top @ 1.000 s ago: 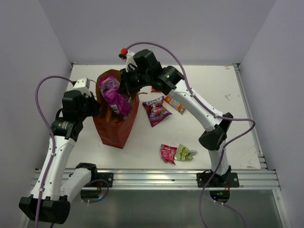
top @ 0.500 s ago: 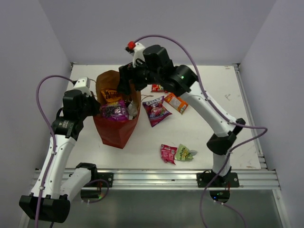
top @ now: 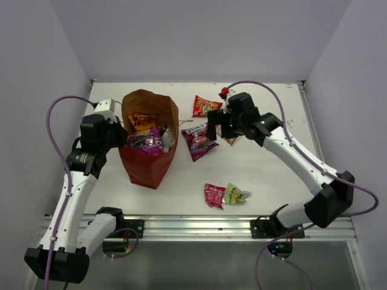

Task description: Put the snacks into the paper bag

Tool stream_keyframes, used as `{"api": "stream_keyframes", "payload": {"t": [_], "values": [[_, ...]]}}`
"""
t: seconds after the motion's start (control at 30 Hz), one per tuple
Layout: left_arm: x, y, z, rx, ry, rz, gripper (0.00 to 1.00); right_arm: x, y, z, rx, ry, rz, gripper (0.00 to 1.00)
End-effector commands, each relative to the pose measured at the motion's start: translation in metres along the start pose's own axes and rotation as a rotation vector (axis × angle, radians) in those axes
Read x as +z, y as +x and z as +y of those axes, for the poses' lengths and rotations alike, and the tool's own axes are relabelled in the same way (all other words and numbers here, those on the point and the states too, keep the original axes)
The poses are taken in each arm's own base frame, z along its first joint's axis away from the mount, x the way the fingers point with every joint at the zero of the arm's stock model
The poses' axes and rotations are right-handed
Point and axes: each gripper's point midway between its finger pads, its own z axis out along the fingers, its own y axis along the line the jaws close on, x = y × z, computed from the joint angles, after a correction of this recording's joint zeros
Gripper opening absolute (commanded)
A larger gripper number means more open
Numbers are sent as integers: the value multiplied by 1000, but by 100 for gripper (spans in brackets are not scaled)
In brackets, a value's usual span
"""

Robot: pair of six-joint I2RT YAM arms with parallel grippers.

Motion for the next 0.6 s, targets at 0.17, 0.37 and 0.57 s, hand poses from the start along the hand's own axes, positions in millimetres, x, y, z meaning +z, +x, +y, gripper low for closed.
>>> {"api": "stream_keyframes", "payload": {"t": [0.17, 0.37, 0.57], "values": [[0, -4, -7, 12, 31, -17, 0, 84, 24, 0, -58, -81, 60, 95], [-3, -4, -5, 15, 21, -15, 0, 142, 36, -9, -102, -96, 110, 93], [-6, -7, -4, 21, 11, -23, 0, 194, 56, -34, -130, -70, 182, 92]]}}
